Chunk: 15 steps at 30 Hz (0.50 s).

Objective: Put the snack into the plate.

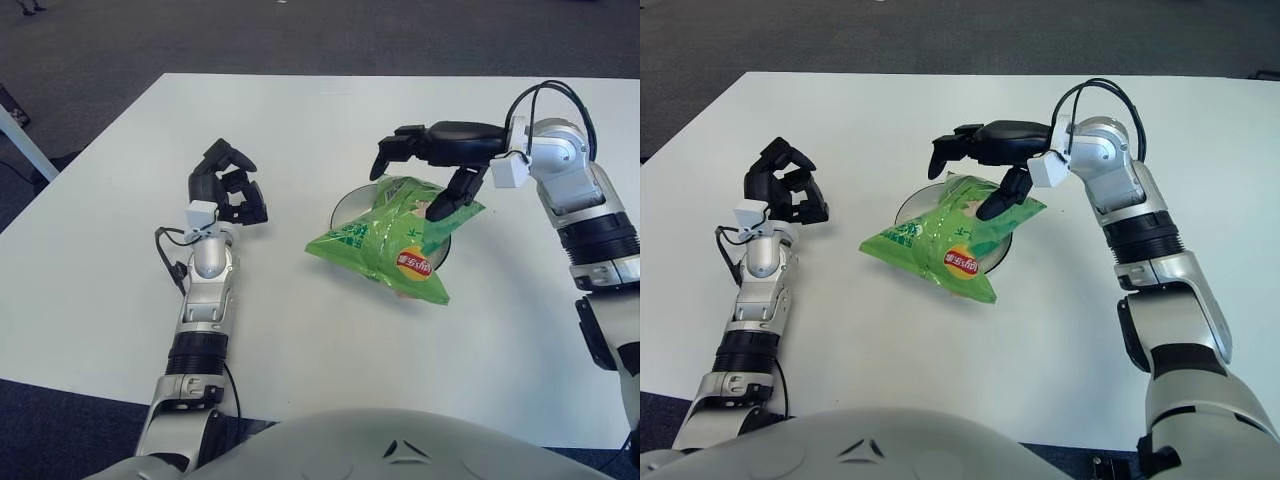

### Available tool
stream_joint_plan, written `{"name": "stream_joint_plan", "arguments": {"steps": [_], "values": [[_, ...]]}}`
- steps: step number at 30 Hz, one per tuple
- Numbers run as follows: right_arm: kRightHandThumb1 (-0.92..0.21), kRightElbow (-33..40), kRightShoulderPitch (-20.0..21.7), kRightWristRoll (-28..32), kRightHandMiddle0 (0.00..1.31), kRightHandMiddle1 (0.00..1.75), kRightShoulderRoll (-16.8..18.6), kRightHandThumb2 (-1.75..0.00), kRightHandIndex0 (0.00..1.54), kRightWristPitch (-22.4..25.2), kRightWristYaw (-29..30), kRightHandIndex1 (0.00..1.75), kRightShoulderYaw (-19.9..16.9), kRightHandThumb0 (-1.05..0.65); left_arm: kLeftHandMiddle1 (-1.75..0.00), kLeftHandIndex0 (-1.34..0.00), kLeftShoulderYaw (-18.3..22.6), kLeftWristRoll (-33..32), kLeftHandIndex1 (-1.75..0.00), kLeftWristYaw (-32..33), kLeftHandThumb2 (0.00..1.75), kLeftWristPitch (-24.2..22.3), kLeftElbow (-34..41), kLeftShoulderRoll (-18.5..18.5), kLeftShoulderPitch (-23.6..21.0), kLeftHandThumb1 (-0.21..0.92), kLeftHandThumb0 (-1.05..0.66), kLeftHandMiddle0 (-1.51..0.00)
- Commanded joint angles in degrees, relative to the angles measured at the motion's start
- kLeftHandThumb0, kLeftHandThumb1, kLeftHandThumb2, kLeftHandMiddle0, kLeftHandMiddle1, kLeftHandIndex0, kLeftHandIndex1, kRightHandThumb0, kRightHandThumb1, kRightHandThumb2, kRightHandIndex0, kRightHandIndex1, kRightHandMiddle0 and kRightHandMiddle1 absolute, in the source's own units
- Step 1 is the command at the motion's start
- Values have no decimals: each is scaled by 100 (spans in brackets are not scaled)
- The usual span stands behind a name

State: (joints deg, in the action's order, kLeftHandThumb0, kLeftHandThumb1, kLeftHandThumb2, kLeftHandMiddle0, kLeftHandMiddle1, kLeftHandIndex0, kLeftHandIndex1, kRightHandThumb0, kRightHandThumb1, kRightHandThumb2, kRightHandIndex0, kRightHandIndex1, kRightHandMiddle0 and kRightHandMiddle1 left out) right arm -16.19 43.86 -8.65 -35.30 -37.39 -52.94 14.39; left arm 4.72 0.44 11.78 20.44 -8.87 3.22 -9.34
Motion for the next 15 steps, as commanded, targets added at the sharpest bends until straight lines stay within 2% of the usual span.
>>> {"name": "stream_joint_plan", "arguments": {"steps": [1, 6, 9, 13, 15], "values": [[-80, -208, 122, -258, 0, 103, 56, -68, 0, -236, 291, 71, 25, -77, -175, -84, -120, 14, -175, 50, 164, 87, -808, -468, 936, 5, -60, -131], [-81, -351, 148, -274, 0, 105, 23, -66, 0, -230, 380, 72, 3, -78, -175, -84, -116, 30, -175, 92, 164, 67, -792, -483, 943, 5, -60, -131], [-79, -390, 263, 136, 0, 110, -168, -65, 1, 262, 119, 73, -212, -78, -175, -84, -105, -22, -175, 55, 165, 64, -777, -479, 953, 5, -60, -130], [-77, -387, 440, 273, 0, 118, -241, -66, 2, 623, 52, 75, -358, -79, -175, -84, -87, -45, -175, 47, 165, 57, -783, -469, 955, 4, -60, -130], [-73, -423, 570, 349, 0, 125, -280, -71, 3, 741, 4, 80, -424, -77, -175, -84, -80, -38, -175, 64, 165, 35, -785, -468, 950, 4, -60, -130]]}}
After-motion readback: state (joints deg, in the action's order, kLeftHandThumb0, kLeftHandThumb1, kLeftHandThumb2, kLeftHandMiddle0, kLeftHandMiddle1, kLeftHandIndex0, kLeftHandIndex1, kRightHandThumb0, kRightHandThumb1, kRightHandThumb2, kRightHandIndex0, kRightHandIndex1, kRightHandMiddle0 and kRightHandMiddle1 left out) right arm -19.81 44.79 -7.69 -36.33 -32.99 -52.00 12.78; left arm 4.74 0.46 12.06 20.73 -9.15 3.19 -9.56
